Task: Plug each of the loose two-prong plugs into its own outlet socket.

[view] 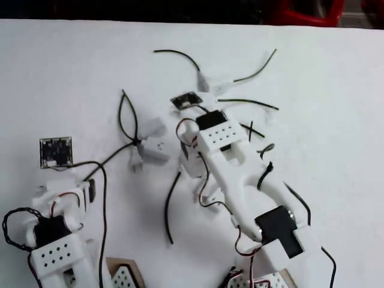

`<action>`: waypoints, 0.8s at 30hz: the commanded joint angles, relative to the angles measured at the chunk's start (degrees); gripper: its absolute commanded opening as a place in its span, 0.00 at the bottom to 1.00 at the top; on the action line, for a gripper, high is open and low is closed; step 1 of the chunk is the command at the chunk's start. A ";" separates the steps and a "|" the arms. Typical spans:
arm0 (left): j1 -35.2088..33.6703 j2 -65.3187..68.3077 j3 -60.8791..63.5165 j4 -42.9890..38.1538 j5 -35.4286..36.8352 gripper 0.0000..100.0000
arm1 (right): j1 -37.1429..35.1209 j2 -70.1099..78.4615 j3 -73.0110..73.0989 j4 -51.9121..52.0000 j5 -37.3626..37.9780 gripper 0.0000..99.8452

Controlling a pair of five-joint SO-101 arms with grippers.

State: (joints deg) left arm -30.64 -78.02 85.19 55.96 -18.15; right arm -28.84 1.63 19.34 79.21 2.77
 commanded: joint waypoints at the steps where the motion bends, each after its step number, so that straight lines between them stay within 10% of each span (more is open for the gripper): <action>1: -0.40 -0.75 -0.18 -1.23 0.09 0.26 | -0.40 -3.30 1.32 0.31 -0.09 0.13; 24: -0.48 -0.75 -0.18 -1.23 0.09 0.26 | -0.40 -4.18 7.65 -5.67 -7.21 0.13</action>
State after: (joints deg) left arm -30.64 -78.02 85.19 55.96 -18.15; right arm -28.84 0.13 27.25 72.26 -1.98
